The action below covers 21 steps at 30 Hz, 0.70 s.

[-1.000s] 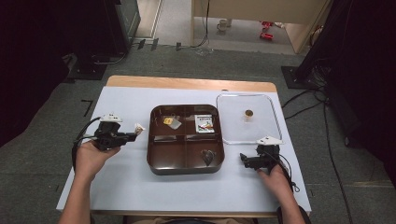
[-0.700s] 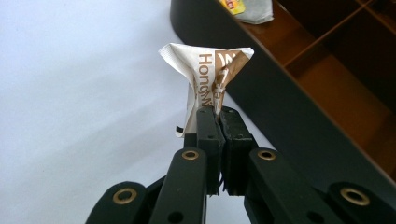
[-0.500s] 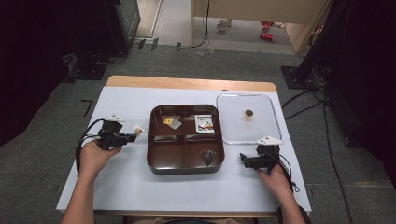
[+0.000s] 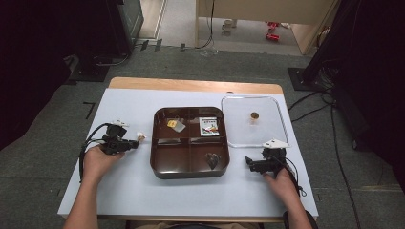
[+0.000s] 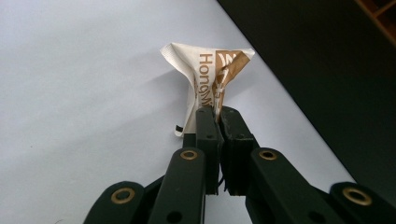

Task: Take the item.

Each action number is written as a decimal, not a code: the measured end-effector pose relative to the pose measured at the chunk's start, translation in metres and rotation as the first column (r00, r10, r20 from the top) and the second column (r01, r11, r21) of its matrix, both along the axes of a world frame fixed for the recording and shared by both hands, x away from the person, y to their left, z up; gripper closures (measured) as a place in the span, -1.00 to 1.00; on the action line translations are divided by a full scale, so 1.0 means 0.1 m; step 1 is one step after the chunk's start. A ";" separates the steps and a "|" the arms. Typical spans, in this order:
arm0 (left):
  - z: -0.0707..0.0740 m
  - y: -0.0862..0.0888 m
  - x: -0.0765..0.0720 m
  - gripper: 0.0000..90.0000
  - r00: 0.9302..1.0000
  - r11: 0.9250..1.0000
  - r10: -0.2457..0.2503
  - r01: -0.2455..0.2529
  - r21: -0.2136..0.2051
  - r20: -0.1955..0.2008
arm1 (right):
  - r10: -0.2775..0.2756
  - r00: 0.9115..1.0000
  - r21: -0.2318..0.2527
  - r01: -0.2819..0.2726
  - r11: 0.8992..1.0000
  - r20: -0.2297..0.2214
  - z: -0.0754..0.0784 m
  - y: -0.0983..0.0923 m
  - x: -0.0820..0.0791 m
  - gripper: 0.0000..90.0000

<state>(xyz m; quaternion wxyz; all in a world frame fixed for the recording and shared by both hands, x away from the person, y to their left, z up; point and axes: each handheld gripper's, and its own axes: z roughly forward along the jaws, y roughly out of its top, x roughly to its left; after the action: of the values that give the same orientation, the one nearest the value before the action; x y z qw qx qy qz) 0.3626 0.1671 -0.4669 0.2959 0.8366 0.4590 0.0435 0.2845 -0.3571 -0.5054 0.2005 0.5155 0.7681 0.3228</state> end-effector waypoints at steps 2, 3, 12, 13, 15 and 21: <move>0.00 0.00 0.00 0.94 1.000 1.000 0.001 -0.001 0.000 0.001 | 0.000 1.000 0.000 0.000 1.000 0.000 0.00 0.00 0.00 -1.00; 0.00 0.00 0.00 0.93 1.000 1.000 0.009 -0.009 -0.004 0.003 | 0.000 1.000 0.000 0.000 1.000 0.000 0.00 0.00 0.00 -1.00; 0.02 0.02 -0.01 0.71 0.999 1.000 0.018 -0.018 0.003 0.039 | 0.000 1.000 0.000 0.000 1.000 0.000 0.00 0.00 0.00 -1.00; 0.03 0.02 -0.01 0.69 0.999 1.000 0.020 -0.020 -0.001 0.039 | 0.000 1.000 0.000 0.000 1.000 0.000 0.00 0.00 0.00 -1.00; 0.04 0.03 -0.02 0.65 0.999 1.000 0.024 -0.023 -0.010 0.043 | 0.000 1.000 0.000 0.000 1.000 0.000 0.00 0.00 0.00 -1.00; 0.16 0.06 -0.09 0.46 0.996 0.999 0.025 -0.021 -0.043 0.089 | 0.000 1.000 0.000 0.000 1.000 0.000 0.00 0.00 0.00 -1.00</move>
<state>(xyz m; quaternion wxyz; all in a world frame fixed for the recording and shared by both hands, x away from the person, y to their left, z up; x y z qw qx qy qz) 0.3536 0.1726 -0.4514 0.3330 0.8221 0.4557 0.0749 0.2845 -0.3572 -0.5054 0.2005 0.5154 0.7681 0.3227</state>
